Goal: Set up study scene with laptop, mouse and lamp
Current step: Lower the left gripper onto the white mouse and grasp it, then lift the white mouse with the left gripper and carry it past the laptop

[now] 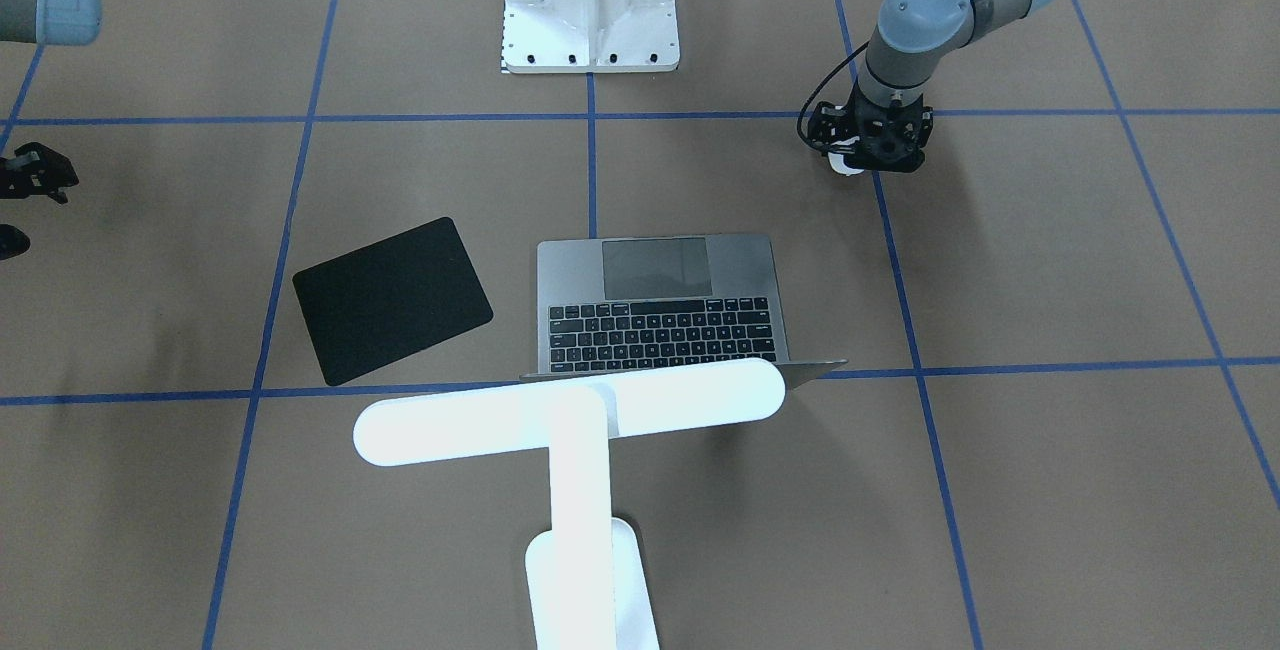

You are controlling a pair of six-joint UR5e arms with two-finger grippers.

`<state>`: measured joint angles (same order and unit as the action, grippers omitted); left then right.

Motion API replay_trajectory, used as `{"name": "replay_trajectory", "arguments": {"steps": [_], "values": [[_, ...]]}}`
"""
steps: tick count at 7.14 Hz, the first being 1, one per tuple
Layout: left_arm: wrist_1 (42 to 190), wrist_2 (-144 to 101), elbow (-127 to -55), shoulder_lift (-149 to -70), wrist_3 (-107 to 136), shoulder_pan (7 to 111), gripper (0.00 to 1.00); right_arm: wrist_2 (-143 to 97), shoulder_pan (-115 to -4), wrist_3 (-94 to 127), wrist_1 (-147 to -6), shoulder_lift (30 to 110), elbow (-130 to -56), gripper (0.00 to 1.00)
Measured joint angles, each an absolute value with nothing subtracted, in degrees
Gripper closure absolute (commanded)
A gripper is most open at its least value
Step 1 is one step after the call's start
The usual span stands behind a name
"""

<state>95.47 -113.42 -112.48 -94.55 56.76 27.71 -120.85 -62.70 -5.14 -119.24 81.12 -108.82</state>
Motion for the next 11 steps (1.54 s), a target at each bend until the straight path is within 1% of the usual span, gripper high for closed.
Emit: {"name": "replay_trajectory", "arguments": {"steps": [2, 7, 8, 9, 10, 11], "values": [[97.8, -112.6, -112.3, -92.8, 58.9, 26.0, 0.0, -120.9, -62.8, -5.3, -119.3, 81.1, -108.7, 0.0], [98.7, -111.2, -112.5, -92.8, 61.0, 24.1, 0.01, -120.9, -62.9, -5.2, -119.3, 81.1, -108.6, 0.0], [98.7, -111.3, -112.7, -92.6, 60.7, 24.1, 0.06, -120.9, -62.9, -5.2, -119.3, 81.1, -108.6, 0.0], [98.7, -111.5, -113.1, -92.5, 60.5, 24.1, 0.15, -120.9, -62.9, -5.2, -119.2, 81.1, -108.6, 0.0], [98.6, -111.6, -113.4, -92.4, 60.4, 24.1, 0.28, -120.8, -62.9, -5.0, -119.2, 81.1, -108.6, 0.0], [98.6, -111.7, -113.5, -92.3, 60.4, 24.1, 0.38, -120.8, -62.9, -5.0, -119.2, 81.1, -108.5, 0.0]]}}
